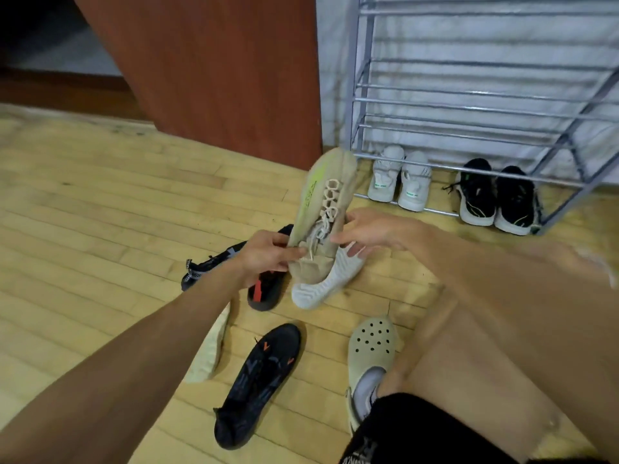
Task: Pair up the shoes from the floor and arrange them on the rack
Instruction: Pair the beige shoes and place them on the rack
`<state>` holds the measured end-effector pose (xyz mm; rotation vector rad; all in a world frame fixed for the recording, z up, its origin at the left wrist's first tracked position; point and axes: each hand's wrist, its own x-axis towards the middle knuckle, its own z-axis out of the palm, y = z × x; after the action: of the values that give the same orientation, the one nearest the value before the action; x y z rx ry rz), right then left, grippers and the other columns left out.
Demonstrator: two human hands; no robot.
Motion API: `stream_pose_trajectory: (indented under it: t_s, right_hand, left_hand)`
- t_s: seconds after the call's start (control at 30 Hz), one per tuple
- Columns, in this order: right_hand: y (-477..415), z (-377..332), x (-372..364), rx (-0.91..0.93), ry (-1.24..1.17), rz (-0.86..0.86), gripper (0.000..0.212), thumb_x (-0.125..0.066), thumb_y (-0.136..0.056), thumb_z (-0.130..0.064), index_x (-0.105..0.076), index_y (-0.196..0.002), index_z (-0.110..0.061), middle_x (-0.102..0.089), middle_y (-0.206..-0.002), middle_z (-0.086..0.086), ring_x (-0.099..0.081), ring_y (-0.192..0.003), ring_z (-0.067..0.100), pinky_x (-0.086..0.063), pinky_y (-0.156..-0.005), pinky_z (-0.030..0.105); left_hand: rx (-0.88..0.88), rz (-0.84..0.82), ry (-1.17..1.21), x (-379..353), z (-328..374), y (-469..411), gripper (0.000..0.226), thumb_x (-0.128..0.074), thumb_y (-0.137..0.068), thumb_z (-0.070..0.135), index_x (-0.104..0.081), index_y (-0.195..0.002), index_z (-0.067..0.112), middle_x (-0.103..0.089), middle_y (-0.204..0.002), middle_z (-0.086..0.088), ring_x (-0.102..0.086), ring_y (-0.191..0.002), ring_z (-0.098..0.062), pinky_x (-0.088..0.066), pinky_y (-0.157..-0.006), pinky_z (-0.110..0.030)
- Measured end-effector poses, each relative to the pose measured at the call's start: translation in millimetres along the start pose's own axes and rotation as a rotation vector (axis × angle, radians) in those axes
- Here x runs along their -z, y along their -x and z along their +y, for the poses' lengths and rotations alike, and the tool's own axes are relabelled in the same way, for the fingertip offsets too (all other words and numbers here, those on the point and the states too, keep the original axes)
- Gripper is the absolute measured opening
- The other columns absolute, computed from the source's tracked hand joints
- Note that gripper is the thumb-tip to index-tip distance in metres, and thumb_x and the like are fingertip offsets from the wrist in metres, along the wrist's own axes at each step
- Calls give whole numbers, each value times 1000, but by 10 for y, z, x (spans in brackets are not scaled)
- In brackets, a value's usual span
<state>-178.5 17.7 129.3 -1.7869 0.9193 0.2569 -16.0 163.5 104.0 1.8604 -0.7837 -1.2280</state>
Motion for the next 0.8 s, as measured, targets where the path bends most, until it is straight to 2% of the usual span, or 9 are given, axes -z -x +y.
stream_pose_trajectory:
  t_s: [0.07, 0.13, 0.27, 0.43, 0.5, 0.53, 0.6, 0.67, 0.8]
  right_hand:
    - [169, -110, 155, 64, -92, 74, 49, -70, -87, -24, -48, -131, -19, -66, -114, 7, -70, -90, 22, -59, -81, 36]
    - [343, -206, 339, 122, -161, 172, 52, -70, -87, -15, -47, -133, -20, -68, -109, 7, -71, -83, 23, -61, -74, 35]
    - [716, -312, 785, 227, -289, 344, 43, -71, -86, -10, -47, -119, -22, -67, -107, 8, -71, -82, 23, -61, -65, 35]
    - [1226, -162, 1359, 303, -429, 519, 52, -74, -79, -4, -47, -120, -21, -71, -96, 10, -71, -94, 29, -61, -77, 47]
    - [1417, 6, 1589, 312, -469, 573, 52, -75, -78, -3, -48, -119, -21, -73, -98, 12, -72, -93, 28, -61, -76, 50]
    - [1510, 114, 1701, 308, -483, 600, 53, -76, -77, -3, -49, -120, -21, -74, -99, 12, -73, -91, 27, -61, -74, 49]
    - [1696, 363, 1916, 300, -500, 642, 55, -77, -76, -2, -49, -120, -21, -74, -96, 11, -74, -88, 26, -63, -68, 45]
    - [1874, 631, 2113, 290, -523, 671, 56, -78, -75, -2, -49, -119, -21, -74, -96, 11, -74, -87, 27, -63, -66, 43]
    - [2222, 1204, 2382, 280, -591, 723, 53, -81, -73, -2, -54, -114, -23, -74, -86, 4, -73, -73, 17, -60, -53, 33]
  left_hand:
    - [-69, -4, -3, -14, 296, 39, 15, -75, -79, 20, -71, -91, 14, -77, -89, 0, -72, -82, -14, -57, -69, -24]
    - [-147, -1, -12, -68, 603, 75, 20, -74, -80, 22, -72, -97, 12, -76, -89, 1, -72, -82, -12, -57, -68, -23]
    - [-291, -16, -68, -257, 1255, 143, 22, -74, -79, 27, -72, -98, 17, -76, -93, 3, -69, -80, -7, -57, -68, -22]
    - [-390, -43, -134, -739, 1994, 145, 24, -76, -77, 29, -72, -96, 15, -74, -83, 5, -67, -62, -1, -52, -55, -16]
    - [-404, -67, -167, -1006, 2238, 100, 28, -77, -76, 30, -70, -99, 15, -72, -75, 8, -63, -55, 0, -49, -49, -15]
    - [-412, -90, -189, -1164, 2346, 64, 30, -77, -76, 29, -69, -101, 15, -72, -78, 5, -64, -59, -2, -49, -50, -16]
    - [-415, -123, -236, -1516, 2527, -22, 34, -79, -74, 28, -66, -102, 15, -71, -92, -3, -68, -78, -13, -56, -65, -27]
    - [-407, -135, -240, -1900, 2662, -84, 37, -81, -72, 25, -61, -102, 15, -69, -94, -5, -68, -84, -19, -57, -74, -36]
    - [-386, -235, -168, -2630, 2779, -159, 38, -79, -73, 10, -63, -107, 10, -69, -90, -3, -68, -76, -15, -56, -55, -23]
